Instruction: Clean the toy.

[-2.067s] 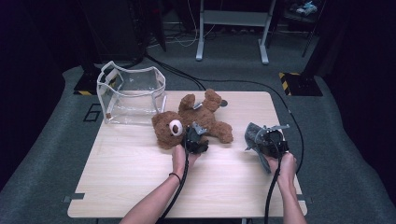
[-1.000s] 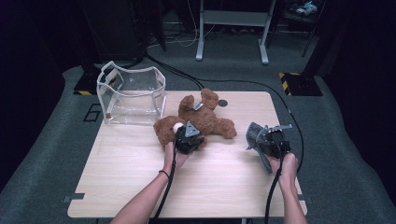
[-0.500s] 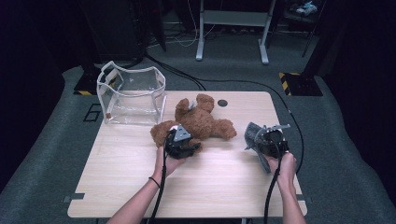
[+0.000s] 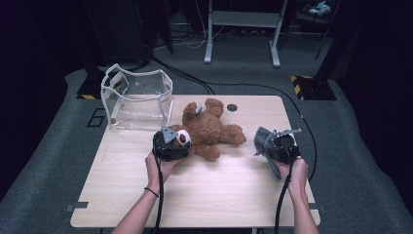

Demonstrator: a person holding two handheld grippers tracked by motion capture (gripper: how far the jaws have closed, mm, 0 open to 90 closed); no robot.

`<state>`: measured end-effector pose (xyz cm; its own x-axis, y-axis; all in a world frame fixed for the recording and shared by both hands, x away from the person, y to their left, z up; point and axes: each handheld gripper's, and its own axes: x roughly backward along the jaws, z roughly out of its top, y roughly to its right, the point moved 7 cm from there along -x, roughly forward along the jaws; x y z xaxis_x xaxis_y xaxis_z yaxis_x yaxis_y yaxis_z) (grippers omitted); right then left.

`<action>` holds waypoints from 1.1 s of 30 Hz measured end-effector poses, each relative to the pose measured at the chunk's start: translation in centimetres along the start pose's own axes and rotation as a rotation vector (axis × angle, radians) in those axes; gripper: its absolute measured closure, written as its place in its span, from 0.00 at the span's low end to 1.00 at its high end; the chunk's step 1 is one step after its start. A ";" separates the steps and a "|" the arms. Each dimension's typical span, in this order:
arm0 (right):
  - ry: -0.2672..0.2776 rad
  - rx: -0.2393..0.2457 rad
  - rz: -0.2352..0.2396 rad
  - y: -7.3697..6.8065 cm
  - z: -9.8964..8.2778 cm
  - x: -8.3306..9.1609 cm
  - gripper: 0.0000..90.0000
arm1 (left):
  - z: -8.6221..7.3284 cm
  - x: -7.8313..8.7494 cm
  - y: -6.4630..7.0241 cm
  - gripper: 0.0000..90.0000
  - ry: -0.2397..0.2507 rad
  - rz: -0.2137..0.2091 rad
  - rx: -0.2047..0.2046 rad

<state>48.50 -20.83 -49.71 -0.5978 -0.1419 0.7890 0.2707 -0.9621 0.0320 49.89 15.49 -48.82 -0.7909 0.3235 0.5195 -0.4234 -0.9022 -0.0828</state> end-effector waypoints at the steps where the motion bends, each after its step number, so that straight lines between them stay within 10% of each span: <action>1: -0.001 0.001 0.003 0.0 0.0 0.0 0.80 | -0.1 -0.3 -0.1 0.17 -0.022 -0.002 0.001; 10: -0.009 0.007 0.008 -0.3 0.0 -0.3 0.80 | -1.1 -2.6 -0.6 0.15 -0.107 -0.008 -0.015; 18: -0.005 0.005 0.012 -0.3 0.2 -0.2 0.79 | -1.5 -3.3 -2.0 0.44 -0.079 -0.123 -0.051; 33: 0.019 0.036 0.033 -1.3 2.0 0.6 0.80 | -1.5 -4.1 -2.7 0.51 -0.067 -0.327 -0.177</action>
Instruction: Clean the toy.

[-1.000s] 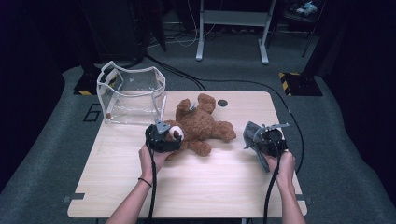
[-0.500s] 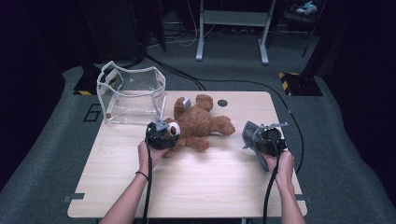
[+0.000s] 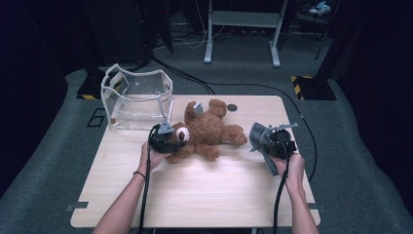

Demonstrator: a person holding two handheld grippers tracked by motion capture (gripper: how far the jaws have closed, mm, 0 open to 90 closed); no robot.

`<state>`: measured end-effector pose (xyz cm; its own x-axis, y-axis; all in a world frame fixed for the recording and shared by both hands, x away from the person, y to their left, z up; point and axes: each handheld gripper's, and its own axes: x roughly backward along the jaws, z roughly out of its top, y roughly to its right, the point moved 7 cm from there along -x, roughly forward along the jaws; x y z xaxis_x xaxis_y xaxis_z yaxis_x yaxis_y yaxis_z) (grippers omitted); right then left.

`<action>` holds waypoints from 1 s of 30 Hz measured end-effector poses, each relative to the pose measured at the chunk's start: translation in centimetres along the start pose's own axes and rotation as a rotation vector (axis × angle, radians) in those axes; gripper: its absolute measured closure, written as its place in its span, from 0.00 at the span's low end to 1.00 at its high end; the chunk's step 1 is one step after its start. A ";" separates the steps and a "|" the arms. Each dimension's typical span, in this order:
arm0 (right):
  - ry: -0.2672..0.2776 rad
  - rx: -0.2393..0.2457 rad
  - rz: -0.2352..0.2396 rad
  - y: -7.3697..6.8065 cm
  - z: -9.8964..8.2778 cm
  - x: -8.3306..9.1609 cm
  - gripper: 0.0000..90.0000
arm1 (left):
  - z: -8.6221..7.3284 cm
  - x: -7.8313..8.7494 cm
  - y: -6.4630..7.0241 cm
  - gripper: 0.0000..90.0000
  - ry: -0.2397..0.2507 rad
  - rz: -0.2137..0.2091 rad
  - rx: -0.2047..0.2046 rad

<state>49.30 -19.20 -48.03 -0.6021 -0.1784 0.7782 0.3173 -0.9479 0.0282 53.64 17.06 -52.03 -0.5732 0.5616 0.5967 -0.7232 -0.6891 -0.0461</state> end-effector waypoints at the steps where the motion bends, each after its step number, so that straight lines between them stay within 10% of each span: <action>1: 0.002 0.000 0.006 -0.2 0.3 0.1 0.80 | 0.1 -0.1 0.0 0.51 0.002 -0.010 0.003; 22: 0.010 0.135 0.063 -5.5 7.0 -1.7 0.80 | 0.4 -0.3 0.7 0.53 -0.001 -0.172 -0.144; 30: -0.105 0.119 0.090 -6.6 5.6 -5.6 0.81 | 0.9 -0.6 0.8 0.46 0.015 -0.106 -0.118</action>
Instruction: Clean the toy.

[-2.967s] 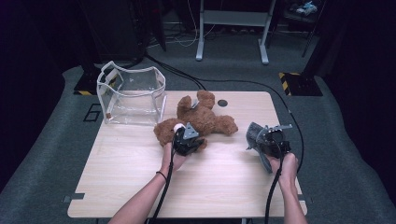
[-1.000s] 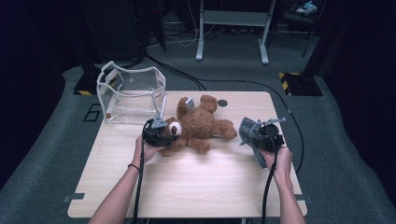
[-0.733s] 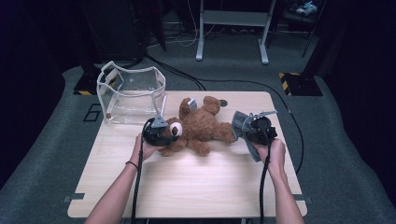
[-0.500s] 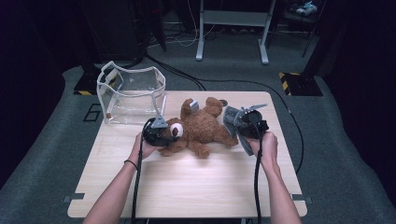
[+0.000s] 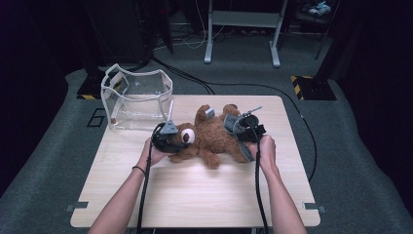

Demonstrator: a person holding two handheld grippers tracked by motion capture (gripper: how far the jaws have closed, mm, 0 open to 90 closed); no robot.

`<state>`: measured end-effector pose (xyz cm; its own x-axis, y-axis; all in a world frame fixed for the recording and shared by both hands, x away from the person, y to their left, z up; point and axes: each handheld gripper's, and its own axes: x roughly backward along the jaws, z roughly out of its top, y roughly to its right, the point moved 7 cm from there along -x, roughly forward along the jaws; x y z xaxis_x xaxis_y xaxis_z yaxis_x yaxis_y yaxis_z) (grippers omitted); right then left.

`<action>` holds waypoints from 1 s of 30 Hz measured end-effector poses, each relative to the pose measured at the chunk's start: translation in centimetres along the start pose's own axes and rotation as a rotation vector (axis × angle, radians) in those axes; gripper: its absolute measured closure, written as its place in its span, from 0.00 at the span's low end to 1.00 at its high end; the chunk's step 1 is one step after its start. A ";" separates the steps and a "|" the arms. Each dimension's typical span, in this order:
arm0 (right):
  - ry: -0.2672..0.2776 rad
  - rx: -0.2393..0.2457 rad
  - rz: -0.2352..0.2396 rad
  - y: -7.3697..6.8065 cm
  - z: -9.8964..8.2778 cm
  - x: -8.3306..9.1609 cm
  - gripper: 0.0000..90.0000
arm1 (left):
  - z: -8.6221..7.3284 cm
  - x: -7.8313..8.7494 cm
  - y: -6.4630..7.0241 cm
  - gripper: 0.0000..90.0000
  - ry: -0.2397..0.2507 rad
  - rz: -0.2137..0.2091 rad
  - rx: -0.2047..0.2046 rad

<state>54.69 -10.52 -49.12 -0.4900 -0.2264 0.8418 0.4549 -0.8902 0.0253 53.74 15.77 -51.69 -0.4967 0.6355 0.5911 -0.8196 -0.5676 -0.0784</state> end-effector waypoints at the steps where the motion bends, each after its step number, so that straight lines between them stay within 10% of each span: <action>1: -0.003 -0.007 0.006 -0.1 -0.2 -0.3 0.81 | 0.2 0.1 0.0 0.42 -0.001 0.025 0.005; 11: -0.008 -0.016 0.011 -0.4 -0.8 -0.4 0.81 | 1.1 1.0 0.5 0.18 0.004 0.147 0.124; 23: -0.002 -0.025 0.013 -0.1 -1.3 -0.4 0.82 | -0.9 4.6 1.1 0.17 0.106 0.171 0.294; 30: 0.025 -0.013 0.002 0.0 -0.6 0.5 0.82 | -3.8 3.4 2.2 0.23 0.032 0.133 0.321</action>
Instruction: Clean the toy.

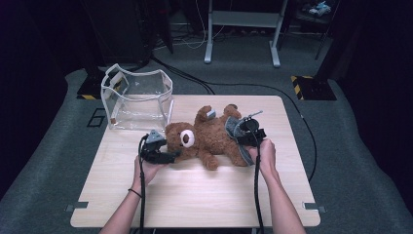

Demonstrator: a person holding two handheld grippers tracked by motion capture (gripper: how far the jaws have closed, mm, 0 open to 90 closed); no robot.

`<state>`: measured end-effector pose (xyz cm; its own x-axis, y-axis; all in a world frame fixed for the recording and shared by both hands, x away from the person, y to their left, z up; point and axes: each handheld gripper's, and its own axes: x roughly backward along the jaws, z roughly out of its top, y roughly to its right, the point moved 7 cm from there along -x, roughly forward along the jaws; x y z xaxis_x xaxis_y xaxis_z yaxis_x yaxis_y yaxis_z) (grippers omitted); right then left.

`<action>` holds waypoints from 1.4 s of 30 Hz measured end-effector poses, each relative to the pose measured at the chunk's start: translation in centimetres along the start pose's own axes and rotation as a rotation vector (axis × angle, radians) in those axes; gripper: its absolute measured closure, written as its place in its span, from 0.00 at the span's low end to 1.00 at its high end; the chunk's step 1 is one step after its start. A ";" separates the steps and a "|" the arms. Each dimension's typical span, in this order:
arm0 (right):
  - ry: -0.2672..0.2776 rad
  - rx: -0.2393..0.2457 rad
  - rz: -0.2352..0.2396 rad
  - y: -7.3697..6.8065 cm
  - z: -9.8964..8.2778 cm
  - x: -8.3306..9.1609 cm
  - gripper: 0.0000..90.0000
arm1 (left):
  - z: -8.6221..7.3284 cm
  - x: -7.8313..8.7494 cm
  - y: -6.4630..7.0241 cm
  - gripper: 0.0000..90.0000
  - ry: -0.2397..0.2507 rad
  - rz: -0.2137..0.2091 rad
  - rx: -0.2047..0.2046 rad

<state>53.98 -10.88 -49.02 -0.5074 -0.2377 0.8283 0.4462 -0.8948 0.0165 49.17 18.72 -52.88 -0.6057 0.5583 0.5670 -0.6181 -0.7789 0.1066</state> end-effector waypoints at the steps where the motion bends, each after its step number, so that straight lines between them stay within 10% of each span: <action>1: 0.011 0.003 -0.004 0.0 0.2 0.2 0.82 | -0.2 -0.1 0.0 0.27 -0.002 0.000 0.000; 17: 0.087 0.194 0.104 -7.8 7.8 1.7 0.84 | -1.1 -0.5 -0.5 0.97 -0.012 0.046 -0.035; 28: 0.057 0.238 0.152 -11.2 10.1 -0.7 0.83 | -1.4 -0.9 -0.7 0.39 -0.068 0.079 0.055; 42: 0.035 0.229 0.124 -10.9 9.5 -2.1 0.83 | -1.7 -2.7 -0.8 0.89 -0.112 0.047 0.046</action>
<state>57.20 2.96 -45.63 -0.4621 -0.3565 0.8120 0.6594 -0.7504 0.0458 50.43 18.32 -55.87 -0.5717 0.4877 0.6598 -0.5656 -0.8168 0.1137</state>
